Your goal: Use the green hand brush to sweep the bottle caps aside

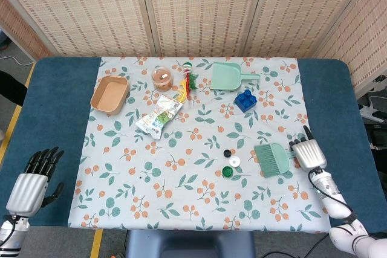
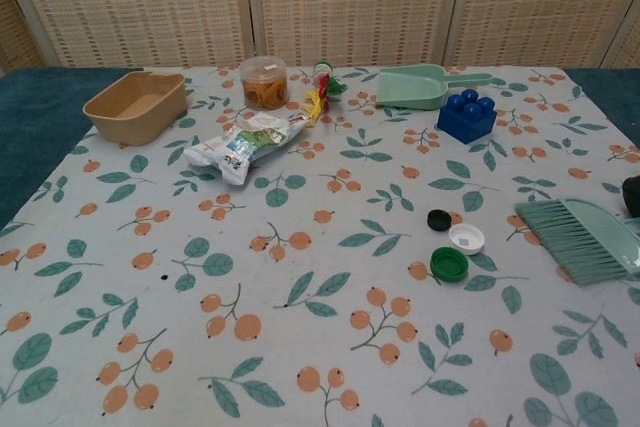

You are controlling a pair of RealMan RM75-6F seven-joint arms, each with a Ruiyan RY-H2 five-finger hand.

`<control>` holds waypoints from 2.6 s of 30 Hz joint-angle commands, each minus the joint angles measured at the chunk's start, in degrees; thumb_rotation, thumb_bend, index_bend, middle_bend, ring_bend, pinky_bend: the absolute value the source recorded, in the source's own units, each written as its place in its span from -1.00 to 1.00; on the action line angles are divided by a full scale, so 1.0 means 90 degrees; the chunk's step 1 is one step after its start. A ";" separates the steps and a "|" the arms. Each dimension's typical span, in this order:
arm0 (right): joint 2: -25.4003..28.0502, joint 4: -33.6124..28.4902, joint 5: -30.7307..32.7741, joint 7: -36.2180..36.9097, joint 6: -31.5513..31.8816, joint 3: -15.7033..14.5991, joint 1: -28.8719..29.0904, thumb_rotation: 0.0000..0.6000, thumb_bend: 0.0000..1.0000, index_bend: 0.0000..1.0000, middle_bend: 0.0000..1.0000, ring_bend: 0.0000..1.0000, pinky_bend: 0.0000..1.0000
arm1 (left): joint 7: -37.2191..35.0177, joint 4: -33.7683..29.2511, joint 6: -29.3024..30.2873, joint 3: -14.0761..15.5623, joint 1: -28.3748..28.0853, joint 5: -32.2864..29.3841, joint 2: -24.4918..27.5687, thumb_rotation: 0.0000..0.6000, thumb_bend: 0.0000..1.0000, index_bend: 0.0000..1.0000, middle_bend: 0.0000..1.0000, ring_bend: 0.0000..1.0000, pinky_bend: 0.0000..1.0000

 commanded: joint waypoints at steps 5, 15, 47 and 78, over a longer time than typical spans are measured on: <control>0.0480 -0.0253 -0.0407 -0.0107 0.0560 -0.0113 0.0127 1.00 -0.05 0.82 0.57 0.12 -0.85 | 0.0012 -0.0005 -0.0009 0.0007 -0.0004 0.0011 -0.0003 1.00 -0.23 -1.00 -1.00 -1.00 -0.86; 0.1809 -0.2038 -0.0828 -0.0638 0.1030 -0.0165 0.0306 1.00 -0.04 0.93 0.67 0.20 -0.85 | 0.0084 -0.0014 -0.0026 0.0048 -0.0016 0.0088 -0.0037 1.00 -0.23 -1.00 -1.00 -1.00 -0.86; 0.3441 -0.7886 0.0312 -0.7844 -0.1841 0.0510 0.2153 1.00 0.01 1.00 0.71 0.23 -0.85 | -0.0194 -0.0062 -0.0009 0.0172 -0.0025 0.0287 0.0071 1.00 -0.23 -1.00 -1.00 -1.00 -0.86; 0.2491 -0.6823 0.1521 -1.0168 -0.1261 -0.0112 0.2448 1.00 0.01 1.00 0.72 0.25 -0.85 | -0.0181 -0.0051 -0.0020 0.0193 -0.0034 0.0327 0.0059 1.00 -0.22 -1.00 -1.00 -1.00 -0.86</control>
